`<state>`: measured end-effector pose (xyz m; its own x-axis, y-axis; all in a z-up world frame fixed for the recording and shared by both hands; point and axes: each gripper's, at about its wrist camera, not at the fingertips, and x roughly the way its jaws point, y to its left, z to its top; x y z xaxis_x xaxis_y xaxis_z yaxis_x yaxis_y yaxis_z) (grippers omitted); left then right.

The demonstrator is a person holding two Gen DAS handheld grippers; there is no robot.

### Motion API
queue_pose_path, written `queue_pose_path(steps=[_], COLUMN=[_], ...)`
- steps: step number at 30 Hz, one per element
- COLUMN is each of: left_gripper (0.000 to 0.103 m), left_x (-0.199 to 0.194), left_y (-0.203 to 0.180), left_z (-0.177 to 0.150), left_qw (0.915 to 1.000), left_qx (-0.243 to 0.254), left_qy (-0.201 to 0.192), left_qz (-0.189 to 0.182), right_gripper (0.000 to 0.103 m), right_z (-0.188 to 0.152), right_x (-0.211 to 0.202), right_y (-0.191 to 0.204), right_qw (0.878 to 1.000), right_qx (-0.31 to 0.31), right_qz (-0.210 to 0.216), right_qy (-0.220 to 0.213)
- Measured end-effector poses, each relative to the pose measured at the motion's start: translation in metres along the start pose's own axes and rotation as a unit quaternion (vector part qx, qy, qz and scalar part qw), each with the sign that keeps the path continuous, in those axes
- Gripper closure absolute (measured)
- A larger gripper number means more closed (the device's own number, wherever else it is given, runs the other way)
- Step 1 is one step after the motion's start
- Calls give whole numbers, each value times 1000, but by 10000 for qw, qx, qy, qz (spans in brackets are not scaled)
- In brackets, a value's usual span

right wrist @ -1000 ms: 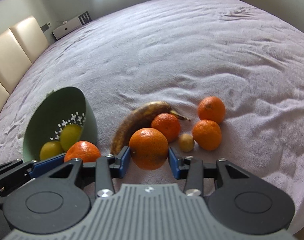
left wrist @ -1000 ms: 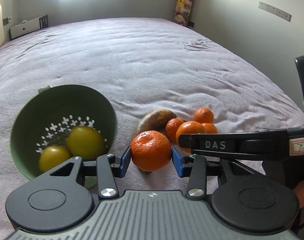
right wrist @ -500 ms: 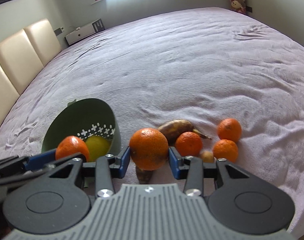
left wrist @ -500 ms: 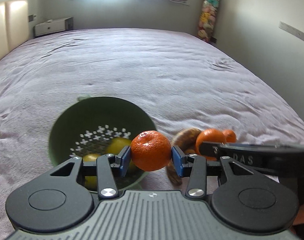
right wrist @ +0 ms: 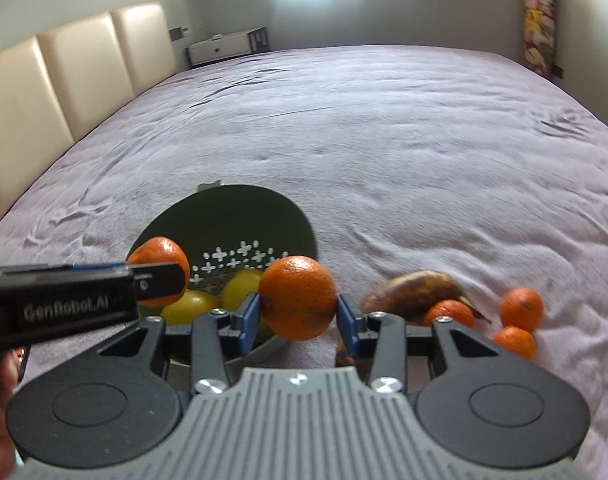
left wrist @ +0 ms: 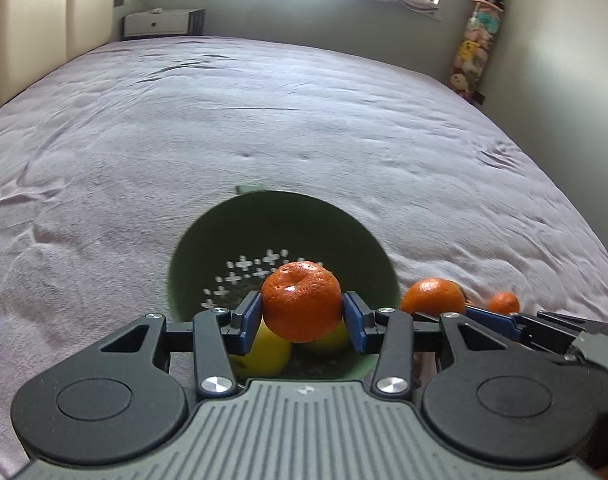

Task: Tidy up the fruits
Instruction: 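Carry both mandarins over the green colander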

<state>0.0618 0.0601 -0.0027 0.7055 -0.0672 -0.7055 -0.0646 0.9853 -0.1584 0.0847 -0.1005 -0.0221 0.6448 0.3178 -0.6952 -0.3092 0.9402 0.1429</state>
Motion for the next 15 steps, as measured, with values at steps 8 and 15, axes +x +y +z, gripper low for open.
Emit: queue_pose_path(steps=[8, 15], left_gripper=[53, 53], left_x=[15, 30], left_y=[13, 20], left_z=[8, 13], left_qw=[9997, 9993], left_qx=[-120, -171], left_qy=[139, 212], left_qz=[141, 259], right_gripper=[64, 64], right_z=[5, 17], right_x=[18, 38], right_y=[14, 28], right_qw=[9988, 9947], right_qx=[-483, -1005], right_qz=[58, 225], right_qy=[59, -31])
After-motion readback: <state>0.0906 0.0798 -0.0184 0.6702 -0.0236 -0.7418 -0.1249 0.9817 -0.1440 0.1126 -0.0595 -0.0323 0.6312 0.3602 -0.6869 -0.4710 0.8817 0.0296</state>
